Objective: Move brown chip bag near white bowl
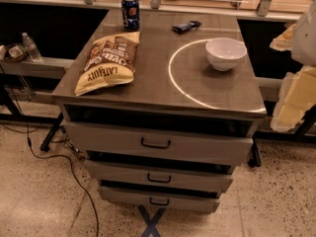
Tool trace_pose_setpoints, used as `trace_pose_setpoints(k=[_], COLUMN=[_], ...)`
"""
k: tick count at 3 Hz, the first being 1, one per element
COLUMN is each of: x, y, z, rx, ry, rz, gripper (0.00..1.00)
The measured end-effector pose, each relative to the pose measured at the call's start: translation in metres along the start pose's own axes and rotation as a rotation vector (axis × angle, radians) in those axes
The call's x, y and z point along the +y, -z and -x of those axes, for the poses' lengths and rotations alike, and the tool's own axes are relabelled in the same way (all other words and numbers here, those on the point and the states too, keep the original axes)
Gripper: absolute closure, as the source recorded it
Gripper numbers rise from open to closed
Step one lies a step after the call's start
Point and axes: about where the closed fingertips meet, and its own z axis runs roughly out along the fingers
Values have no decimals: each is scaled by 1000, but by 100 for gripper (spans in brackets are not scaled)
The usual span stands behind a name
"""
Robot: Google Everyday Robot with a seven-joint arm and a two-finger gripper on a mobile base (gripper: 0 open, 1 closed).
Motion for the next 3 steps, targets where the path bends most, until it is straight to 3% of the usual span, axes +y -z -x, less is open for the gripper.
trace_pose_setpoints(k=[1,2,3], x=[0,-11,-27], y=[0,-21,-70], z=[0,33,122], rx=[0,-74,-270], ry=[0,52,147], rz=[0,10,52], gripper=[0,0,0])
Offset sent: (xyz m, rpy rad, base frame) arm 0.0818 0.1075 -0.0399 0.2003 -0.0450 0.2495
